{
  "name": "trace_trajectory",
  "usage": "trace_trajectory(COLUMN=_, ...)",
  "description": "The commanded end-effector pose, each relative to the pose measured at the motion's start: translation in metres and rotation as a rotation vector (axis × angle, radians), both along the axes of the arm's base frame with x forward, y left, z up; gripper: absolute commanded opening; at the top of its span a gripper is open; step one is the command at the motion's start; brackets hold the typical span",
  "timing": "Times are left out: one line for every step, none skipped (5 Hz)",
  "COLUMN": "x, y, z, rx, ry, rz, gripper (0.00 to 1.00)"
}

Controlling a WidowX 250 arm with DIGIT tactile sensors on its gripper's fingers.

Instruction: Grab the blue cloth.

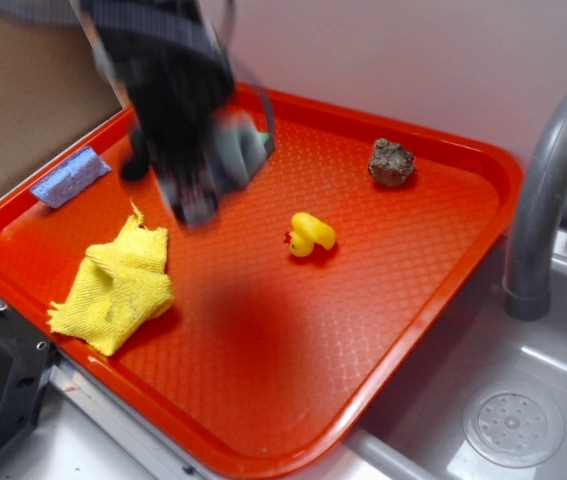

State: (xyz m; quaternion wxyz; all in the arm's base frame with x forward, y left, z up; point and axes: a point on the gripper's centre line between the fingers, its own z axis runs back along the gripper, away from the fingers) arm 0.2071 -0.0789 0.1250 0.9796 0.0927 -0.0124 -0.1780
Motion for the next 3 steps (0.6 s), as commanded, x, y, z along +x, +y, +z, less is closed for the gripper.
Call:
trace_trajectory(x=-0.001, y=0.075, z=0.113, rx=-0.006, ry=-0.008, rz=0.489, gripper=0.0)
trace_trajectory(x=0.003, y=0.077, z=0.126, rx=-0.041, ry=-0.002, rz=0.582, gripper=0.0)
trace_trajectory(x=0.008, y=0.069, z=0.116, rx=-0.036, ry=0.016, rz=0.576, gripper=0.0)
